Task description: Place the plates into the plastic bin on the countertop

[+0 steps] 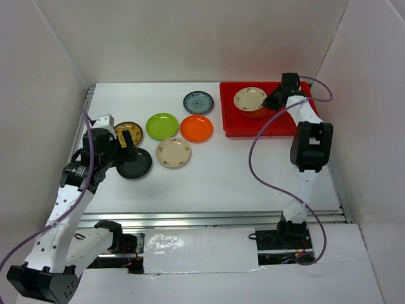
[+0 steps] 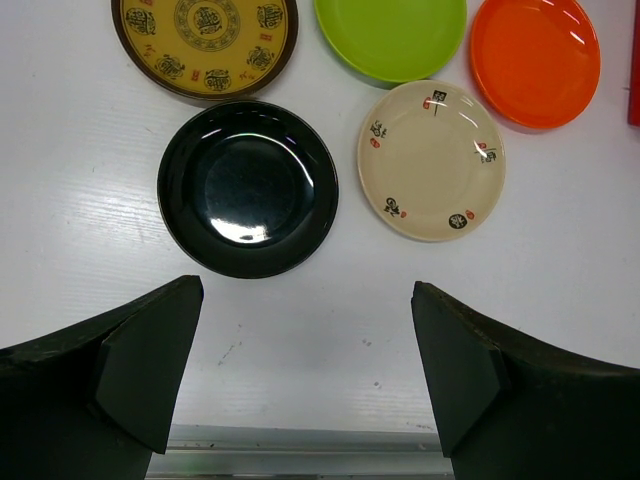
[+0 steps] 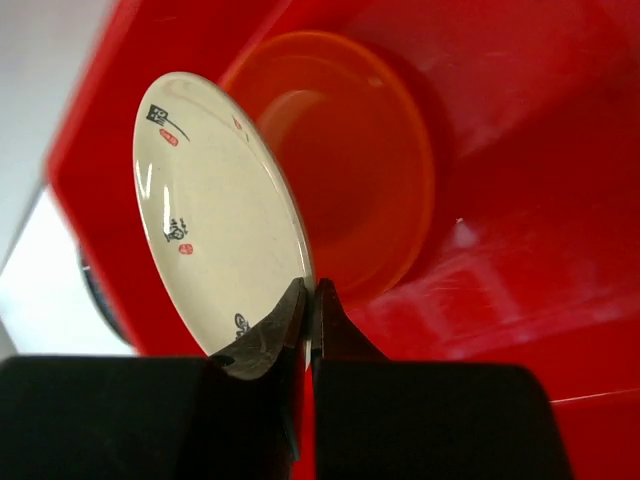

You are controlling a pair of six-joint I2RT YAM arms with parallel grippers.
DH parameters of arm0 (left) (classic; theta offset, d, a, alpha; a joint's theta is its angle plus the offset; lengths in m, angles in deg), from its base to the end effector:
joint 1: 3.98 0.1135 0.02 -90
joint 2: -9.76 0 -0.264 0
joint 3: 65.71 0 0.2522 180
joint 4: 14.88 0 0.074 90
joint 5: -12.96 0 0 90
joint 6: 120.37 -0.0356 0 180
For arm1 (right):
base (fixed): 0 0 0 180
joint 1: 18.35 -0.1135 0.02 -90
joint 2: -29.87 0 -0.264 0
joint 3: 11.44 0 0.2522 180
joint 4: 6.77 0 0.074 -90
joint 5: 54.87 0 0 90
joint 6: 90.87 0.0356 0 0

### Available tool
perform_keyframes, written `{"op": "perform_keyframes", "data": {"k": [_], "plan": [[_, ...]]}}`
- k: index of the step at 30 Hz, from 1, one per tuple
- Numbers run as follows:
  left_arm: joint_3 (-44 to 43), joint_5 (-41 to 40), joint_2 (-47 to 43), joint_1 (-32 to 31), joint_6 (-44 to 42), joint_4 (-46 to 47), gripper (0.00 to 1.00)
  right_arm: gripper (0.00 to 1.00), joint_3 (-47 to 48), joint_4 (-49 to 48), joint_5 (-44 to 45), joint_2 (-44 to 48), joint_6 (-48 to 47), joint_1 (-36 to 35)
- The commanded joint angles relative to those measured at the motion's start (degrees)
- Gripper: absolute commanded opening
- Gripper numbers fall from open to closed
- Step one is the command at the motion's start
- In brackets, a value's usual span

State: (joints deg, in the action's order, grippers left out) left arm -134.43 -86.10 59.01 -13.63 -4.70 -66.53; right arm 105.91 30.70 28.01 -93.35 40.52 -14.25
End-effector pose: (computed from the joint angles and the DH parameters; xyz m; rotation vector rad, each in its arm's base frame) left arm 0.1763 -0.0243 0.3394 -0.3889 2.0951 -0.1959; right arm 0.4941 -0.0310 0.2335 0.8565 2.2073 0.4659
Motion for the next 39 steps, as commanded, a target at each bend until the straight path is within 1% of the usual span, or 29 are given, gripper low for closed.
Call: {"op": "perform_keyframes", "data": {"k": [1, 3, 5, 6, 7, 8, 9, 11, 12, 13, 16, 17, 19, 20, 21, 22, 23, 24, 25, 26, 28, 29, 30, 31, 33, 37, 39], "plan": [[-0.1, 0.8, -0.1, -0.3, -0.5, 1.4, 0.99, 0.0, 4.1, 3.3, -3.4, -1.0, -0.9, 2.3], [-0.1, 0.9, 0.0, -0.2, -0.6, 1.5, 0.99, 0.0, 3.8, 2.9, -4.0, -1.5, -0.9, 2.8], [-0.1, 0.9, 0.4, -0.3, -0.7, 1.4, 0.99, 0.11, 3.9, 3.5, -3.3, -1.7, -1.6, 2.9], [-0.2, 0.7, 0.5, -0.2, -0.6, 1.3, 0.99, 0.19, 3.6, 3.0, -3.3, -1.6, -1.7, 2.9], [-0.3, 0.6, 0.7, -0.2, -0.6, 1.3, 0.99, 0.49, 2.8, 2.8, -4.1, -0.9, -2.3, 2.8], [-0.3, 0.7, 0.9, -0.2, -0.6, 1.3, 0.99, 0.73, 2.2, 2.2, -4.3, -0.3, -2.3, 2.7], [-0.3, 0.7, 0.9, -0.3, -0.6, 1.3, 0.99, 1.0, 1.0, 2.0, -4.7, 0.6, -2.8, 2.5], [-0.3, 0.6, 0.8, -0.3, -0.5, 1.3, 0.99, 1.0, -0.8, 0.4, -4.2, 5.3, -3.8, 0.8], [-0.4, 0.4, 0.7, -0.2, -0.4, 1.2, 0.99, 1.0, -2.2, 0.4, -3.1, 9.7, -4.9, 0.0], [-0.4, -0.2, 0.6, -0.3, -0.4, 1.1, 0.99, 1.0, -2.9, 0.3, -1.3, 12.3, -5.6, -1.0], [-0.8, -2.4, 0.0, -0.2, 0.3, 0.5, 0.99, 1.0, -5.7, 0.2, 2.4, 21.9, -9.5, -7.2], [-0.8, -3.6, -0.1, -0.2, 1.2, 0.2, 0.99, 1.0, -6.3, 1.2, 4.5, 23.5, -10.4, -11.1], [-1.3, -7.7, -0.7, 0.0, 2.4, -0.9, 0.99, 1.0, -9.0, 2.2, 4.8, 27.2, -11.2, -15.2], [-1.4, -8.7, -0.9, 0.8, 3.4, -1.2, 0.99, 1.0, -10.8, 2.0, 5.2, 28.1, -11.2, -19.5], [-1.5, -9.3, -1.4, 1.6, 3.9, -1.4, 0.99, 1.0, -16.3, 0.9, 5.4, 30.0, -9.8, -22.2], [-1.6, -10.1, -1.5, 2.3, 4.4, -1.5, 0.99, 1.0, -19.7, -3.7, 5.4, 31.1, -9.1, -24.9], [-1.6, -10.4, -1.8, 3.8, 5.1, -1.7, 0.99, 1.0, -23.6, -6.4, 4.5, 31.9, -7.9, -27.4], [-1.6, -10.5, -2.1, 4.5, 5.4, -1.7, 0.99, 1.0, -30.5, -9.3, 4.1, 33.2, -4.5, -32.6], [-1.6, -10.7, -2.3, 5.3, 5.7, -2.1, 0.99, 1.0, -33.3, -14.9, 4.7, 33.3, -3.1, -35.4], [-1.6, -10.9, -2.6, 5.5, 5.7, -2.1, 0.99, 1.0, -36.8, -16.2, 8.5, 32.6, 0.5, -40.3], [-1.6, -10.8, -2.6, 5.6, 5.4, -2.0, 0.99, 1.0, -39.3, -20.8, 11.8, 31.2, 4.1, -43.6], [-1.5, -10.4, -2.6, 5.5, 5.3, -2.1, 0.99, 1.0, -41.4, -22.0, 13.4, 29.5, 8.1, -44.5], [-1.5, -10.2, -2.4, 5.6, 5.2, -2.1, 0.99, 1.0, -42.7, -23.4, 13.1, 28.8, 9.8, -45.5], [-1.5, -9.9, -2.3, 5.6, 4.8, -2.0, 0.99, 1.0, -43.3, -26.7, 13.2, 27.8, 12.5, -45.8], [-1.5, -9.0, -2.1, 5.5, 4.4, -1.9, 0.99, 0.99, -44.6, -29.5, 13.5, 25.0, 14.0, -46.7], [-1.0, -6.9, -2.4, 5.5, 3.5, -1.1, 0.99, 0.93, -43.0, -31.4, 10.8, 17.8, 14.8, -46.8], [-0.9, -6.0, -2.5, 5.5, 3.3, -0.9, 0.99, 0.91, -41.9, -31.5, 9.7, 15.8, 14.8, -46.3]]}}
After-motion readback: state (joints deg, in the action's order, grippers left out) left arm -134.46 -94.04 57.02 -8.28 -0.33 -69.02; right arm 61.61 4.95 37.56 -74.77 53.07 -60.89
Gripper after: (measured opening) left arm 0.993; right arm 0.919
